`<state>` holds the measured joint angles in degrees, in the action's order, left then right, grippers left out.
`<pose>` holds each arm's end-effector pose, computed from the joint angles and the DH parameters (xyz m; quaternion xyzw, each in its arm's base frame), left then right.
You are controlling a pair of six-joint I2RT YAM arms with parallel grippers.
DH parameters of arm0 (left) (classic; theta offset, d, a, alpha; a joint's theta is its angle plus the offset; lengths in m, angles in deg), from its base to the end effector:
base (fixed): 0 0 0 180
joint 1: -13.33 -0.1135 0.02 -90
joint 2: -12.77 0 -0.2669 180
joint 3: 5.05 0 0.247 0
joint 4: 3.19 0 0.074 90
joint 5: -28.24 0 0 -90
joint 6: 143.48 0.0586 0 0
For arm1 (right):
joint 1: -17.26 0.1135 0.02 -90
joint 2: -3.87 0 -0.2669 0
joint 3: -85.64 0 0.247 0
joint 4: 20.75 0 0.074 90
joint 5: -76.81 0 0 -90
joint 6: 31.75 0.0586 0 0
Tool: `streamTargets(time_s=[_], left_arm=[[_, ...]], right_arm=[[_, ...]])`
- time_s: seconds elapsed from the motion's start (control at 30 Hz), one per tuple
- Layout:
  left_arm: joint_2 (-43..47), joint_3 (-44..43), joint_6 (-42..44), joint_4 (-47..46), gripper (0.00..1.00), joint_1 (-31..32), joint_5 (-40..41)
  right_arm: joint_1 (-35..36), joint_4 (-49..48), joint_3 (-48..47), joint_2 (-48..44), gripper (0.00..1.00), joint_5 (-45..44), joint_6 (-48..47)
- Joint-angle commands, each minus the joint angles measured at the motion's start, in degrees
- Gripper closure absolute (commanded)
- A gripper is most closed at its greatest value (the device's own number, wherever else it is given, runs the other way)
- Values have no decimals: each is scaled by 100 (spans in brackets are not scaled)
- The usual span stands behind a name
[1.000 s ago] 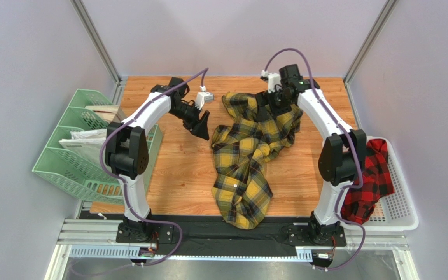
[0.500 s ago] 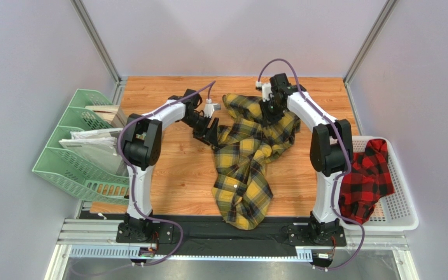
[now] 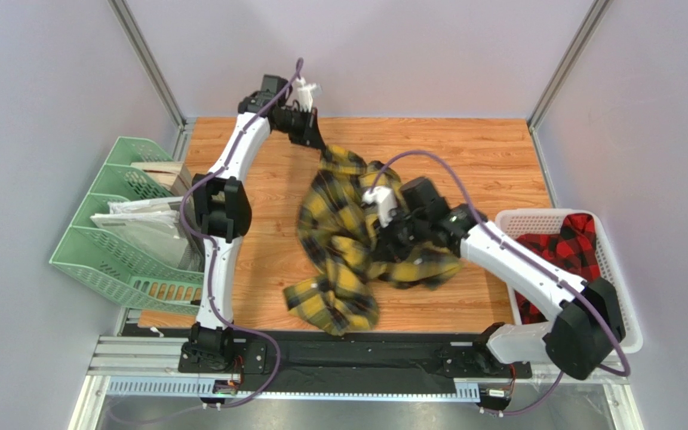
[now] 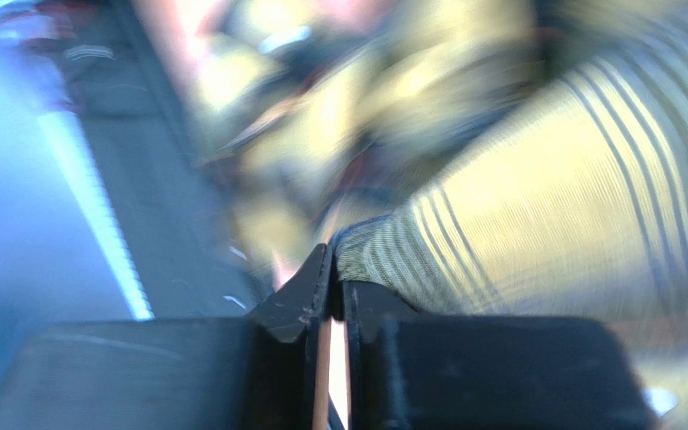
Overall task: Fold and stack the long sleeve shirts
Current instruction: Flatten the shirt out
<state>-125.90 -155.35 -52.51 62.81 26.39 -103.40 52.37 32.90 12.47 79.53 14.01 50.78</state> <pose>0.5084 -0.1579 0.2438 0.2166 0.8699 -0.3666 0.2487 0.2062 0.1777 0.2566 -0.4014 0.8415 0.2860 0.2211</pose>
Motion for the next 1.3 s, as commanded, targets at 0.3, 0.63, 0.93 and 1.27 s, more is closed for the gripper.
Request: streamTargets(time_s=[0.3, 0.63, 0.93, 1.27], left_arm=[[1077, 814, 613, 351, 37, -40, -98], [2828, 3482, 1747, 779, 14, 355, -816], [2186, 3130, 3711, 2886, 71, 1296, -1300], [4224, 5105, 6500, 4429, 100, 1129, -345]], right_arm=[[-1021, -750, -1234, 439, 12, -523, 43], [-1683, -672, -3465, 3671, 17, -181, 981], [-1719, -804, -4741, 5046, 13, 259, 1370], [-1560, -892, -5136, 5784, 9, 154, 1248]])
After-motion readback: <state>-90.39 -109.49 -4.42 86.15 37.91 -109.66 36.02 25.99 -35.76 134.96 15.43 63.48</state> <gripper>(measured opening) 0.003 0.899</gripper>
